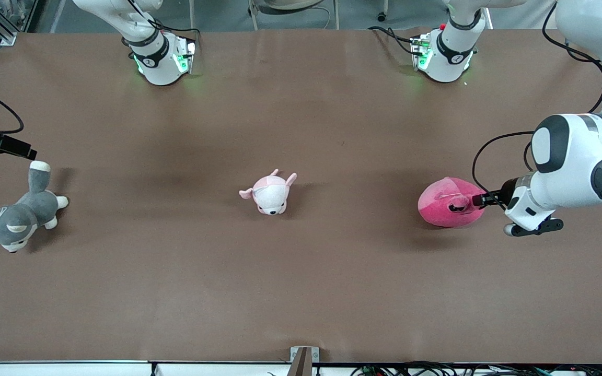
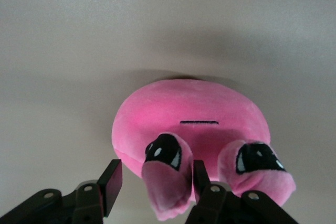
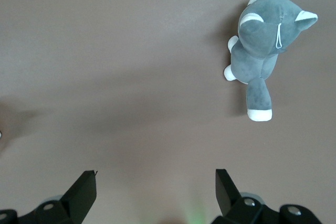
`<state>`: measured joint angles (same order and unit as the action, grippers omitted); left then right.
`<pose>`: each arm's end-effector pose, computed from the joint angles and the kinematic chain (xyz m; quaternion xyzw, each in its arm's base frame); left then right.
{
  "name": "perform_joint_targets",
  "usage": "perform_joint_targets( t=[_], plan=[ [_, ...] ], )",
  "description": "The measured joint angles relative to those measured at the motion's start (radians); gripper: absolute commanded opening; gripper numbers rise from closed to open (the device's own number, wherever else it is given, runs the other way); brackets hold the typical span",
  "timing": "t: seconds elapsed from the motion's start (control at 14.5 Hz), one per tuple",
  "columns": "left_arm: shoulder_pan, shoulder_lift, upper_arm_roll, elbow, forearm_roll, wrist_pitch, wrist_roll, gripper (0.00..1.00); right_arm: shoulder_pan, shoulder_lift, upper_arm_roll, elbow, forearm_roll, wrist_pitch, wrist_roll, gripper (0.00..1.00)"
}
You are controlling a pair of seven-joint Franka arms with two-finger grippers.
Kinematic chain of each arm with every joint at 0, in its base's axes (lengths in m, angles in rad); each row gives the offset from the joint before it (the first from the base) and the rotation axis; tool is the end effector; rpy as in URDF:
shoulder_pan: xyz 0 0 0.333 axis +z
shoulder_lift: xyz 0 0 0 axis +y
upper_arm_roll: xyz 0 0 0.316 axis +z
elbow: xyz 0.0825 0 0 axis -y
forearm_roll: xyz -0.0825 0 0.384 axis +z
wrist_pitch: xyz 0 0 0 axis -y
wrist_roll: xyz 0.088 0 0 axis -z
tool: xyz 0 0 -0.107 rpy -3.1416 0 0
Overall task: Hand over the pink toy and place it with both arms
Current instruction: 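Close the left gripper on the pink plush toy, then carry the pink toy toward the middle while the right gripper approaches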
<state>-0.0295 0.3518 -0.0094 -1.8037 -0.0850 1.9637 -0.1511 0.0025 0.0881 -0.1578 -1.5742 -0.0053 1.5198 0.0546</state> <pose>0.6175 -0.0292 0.3365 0.9917 0.0758 -0.0990 0.0299 0.5652 -0.0854 0.5698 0.9920 -0.1046 -0.0710 0.0060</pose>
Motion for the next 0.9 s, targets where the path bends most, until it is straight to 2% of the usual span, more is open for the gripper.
perform_joint_targets(
  t=[0.07, 0.14, 0.21, 0.28, 0.69, 0.9],
  plan=[
    [-0.001, 0.004, -0.001, -0.001, 0.0, 0.007, -0.006, 0.27, 0.0, 0.0, 0.0, 0.0, 0.004, -0.001, 0.013, 1.0],
    [-0.002, 0.008, -0.001, -0.002, 0.0, 0.011, -0.008, 0.14, 0.0, 0.0, 0.001, 0.0, 0.006, -0.001, 0.024, 1.0],
    [-0.005, 0.011, -0.001, -0.002, 0.0, 0.015, -0.009, 0.05, 0.0, 0.0, 0.001, 0.0, 0.007, -0.001, 0.035, 1.0],
    [-0.007, 0.012, -0.001, -0.002, 0.0, 0.016, -0.012, 0.0, 0.0, 0.0, 0.002, 0.0, 0.008, -0.002, 0.042, 1.0],
    [-0.032, 0.001, -0.007, 0.013, 0.0, 0.0, -0.081, 0.0, 0.015, 0.0, 0.005, 0.0, 0.013, -0.008, 0.121, 1.0],
    [-0.033, -0.047, -0.031, 0.07, 0.0, -0.138, -0.102, 0.0, 0.042, 0.0, 0.006, 0.0, 0.014, -0.015, 0.191, 1.0]
  ],
)
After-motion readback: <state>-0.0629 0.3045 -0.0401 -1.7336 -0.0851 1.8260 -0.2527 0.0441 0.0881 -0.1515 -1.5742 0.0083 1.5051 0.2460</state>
